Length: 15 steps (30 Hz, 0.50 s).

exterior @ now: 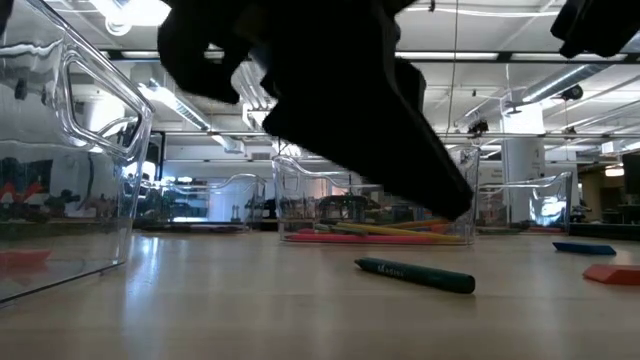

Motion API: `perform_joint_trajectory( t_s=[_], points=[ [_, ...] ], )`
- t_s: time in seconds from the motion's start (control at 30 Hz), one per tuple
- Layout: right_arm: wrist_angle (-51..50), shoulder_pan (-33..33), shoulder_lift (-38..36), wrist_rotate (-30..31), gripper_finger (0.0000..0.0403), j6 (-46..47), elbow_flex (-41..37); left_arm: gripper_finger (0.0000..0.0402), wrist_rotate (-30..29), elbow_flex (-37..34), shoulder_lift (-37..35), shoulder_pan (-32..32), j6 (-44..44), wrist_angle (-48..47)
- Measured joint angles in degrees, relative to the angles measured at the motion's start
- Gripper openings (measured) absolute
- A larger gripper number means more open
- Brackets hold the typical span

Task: Sort crayons/erasers/pens/pencils in bins
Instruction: Put the green crayon into the top right transparent bin

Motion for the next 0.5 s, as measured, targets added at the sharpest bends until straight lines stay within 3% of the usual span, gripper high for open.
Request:
perform_joint_trajectory(
  t_s=[0.23,0.5],
  points=[
    [-0.7,0.0,-0.1,0.4,0.0136,-3.4,4.6,0.0229,0.0,0.4,2.2,1.5,-0.2,-1.9],
    [-0.5,0.4,0.6,0.6,0.0137,-6.6,9.0,0.0211,0.6,-0.5,2.3,2.6,-1.6,-4.9]
  ],
)
